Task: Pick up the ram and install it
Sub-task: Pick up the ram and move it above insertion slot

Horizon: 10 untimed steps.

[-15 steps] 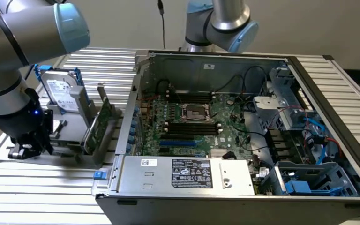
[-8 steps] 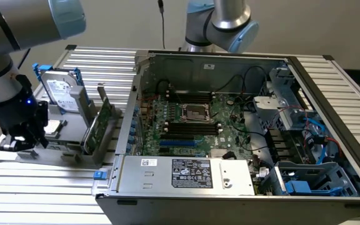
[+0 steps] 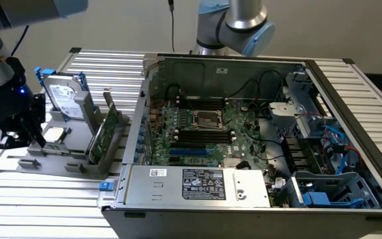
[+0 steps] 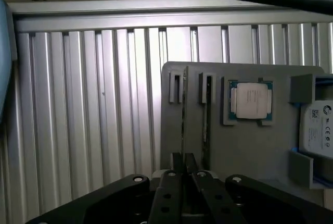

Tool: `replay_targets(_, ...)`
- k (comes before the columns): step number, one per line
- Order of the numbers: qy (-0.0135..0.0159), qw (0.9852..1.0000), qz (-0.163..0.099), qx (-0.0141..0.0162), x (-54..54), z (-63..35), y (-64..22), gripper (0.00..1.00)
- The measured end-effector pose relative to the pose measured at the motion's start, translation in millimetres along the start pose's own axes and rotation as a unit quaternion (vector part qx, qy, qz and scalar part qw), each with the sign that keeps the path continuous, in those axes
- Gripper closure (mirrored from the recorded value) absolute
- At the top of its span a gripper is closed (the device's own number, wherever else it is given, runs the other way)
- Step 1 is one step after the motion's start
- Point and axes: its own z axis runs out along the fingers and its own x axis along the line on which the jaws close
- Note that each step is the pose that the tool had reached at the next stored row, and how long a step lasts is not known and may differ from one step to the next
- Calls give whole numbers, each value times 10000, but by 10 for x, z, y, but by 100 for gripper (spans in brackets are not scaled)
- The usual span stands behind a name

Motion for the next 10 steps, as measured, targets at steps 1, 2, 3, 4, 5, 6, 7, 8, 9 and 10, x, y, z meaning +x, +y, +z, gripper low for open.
replay_targets(1,0,10000,0,-4,-4,-47,-32,86)
replay_targets(2,2,10000,0,-11,-8,-97,-65,86)
replay_targets(3,2,10000,0,-14,-12,-145,-100,86)
replay_targets(4,2,10000,1,-18,-17,-192,-135,86)
replay_targets(5,2,10000,1,-21,-22,-240,-171,86)
replay_targets(6,3,10000,1,-25,-27,-288,-208,86)
replay_targets(7,2,10000,1,-26,-32,-335,-248,86)
replay_targets(8,2,10000,1,-27,-37,-384,-289,86)
replay_targets(9,4,10000,1,-30,-42,-433,-330,86)
replay_targets(10,3,10000,1,-30,-48,-482,-372,86)
